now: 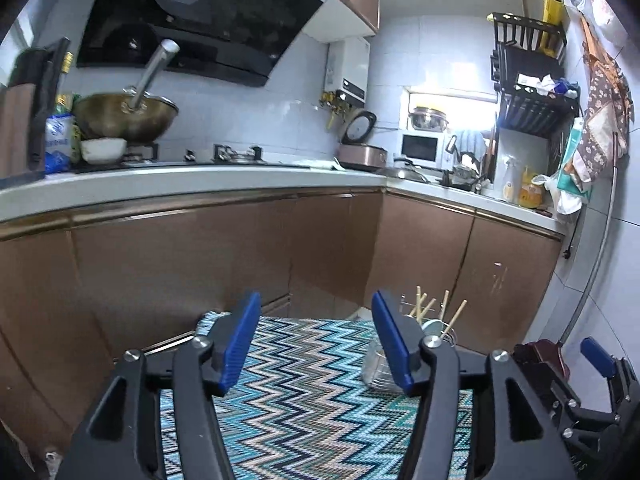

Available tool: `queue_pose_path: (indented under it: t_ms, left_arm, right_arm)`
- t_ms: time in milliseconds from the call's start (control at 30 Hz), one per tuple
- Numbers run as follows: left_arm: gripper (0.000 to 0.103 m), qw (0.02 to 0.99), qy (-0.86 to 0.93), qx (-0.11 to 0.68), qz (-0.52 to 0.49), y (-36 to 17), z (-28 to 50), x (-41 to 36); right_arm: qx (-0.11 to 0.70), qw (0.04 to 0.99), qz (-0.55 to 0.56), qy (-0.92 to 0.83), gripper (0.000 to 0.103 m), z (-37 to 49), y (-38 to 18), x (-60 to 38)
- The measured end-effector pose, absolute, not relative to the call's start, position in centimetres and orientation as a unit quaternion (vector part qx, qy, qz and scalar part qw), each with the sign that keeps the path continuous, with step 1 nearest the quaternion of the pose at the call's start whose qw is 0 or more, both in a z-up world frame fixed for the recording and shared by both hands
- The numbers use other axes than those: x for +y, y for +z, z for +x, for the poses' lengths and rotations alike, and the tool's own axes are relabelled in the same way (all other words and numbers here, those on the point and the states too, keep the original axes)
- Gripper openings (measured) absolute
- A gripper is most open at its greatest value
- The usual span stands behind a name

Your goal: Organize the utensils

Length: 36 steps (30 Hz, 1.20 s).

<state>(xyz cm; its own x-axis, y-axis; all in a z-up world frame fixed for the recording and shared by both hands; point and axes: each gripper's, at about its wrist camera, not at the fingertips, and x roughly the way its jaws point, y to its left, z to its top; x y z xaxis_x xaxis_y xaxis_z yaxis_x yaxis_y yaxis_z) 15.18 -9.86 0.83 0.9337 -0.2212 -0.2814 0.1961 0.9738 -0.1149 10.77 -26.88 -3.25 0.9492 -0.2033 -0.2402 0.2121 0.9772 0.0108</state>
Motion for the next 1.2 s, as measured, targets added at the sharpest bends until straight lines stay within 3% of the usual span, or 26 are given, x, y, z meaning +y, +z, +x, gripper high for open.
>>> queue_pose_path:
  t_ms: [333, 433, 767, 1200]
  left_arm:
    - [0.059, 0.99, -0.068, 0.123, -0.035, 2.3, 9.8, -6.5]
    - [0.066, 0.991, -0.061, 0.117, -0.03, 2.4, 8.7, -6.0]
    - [0.072, 0.994, -0.034, 0.104, -0.01, 2.7, 6.0, -4.4]
    - [0.073, 0.996, -0.028, 0.083, 0.006, 3.1, 3.7, -4.2]
  right_arm:
    - [0.106, 0.986, 0.025, -0.122, 0.103, 6.6, -2.0, -25.9]
    - [0.108, 0.986, 0.022, -0.125, 0.103, 5.7, -1.7, -25.5]
    - [0.106, 0.985, 0.001, -0.139, 0.103, 3.7, -0.9, -23.8]
    - [0.095, 0.981, -0.029, -0.169, 0.103, 1.9, 0.1, -22.4]
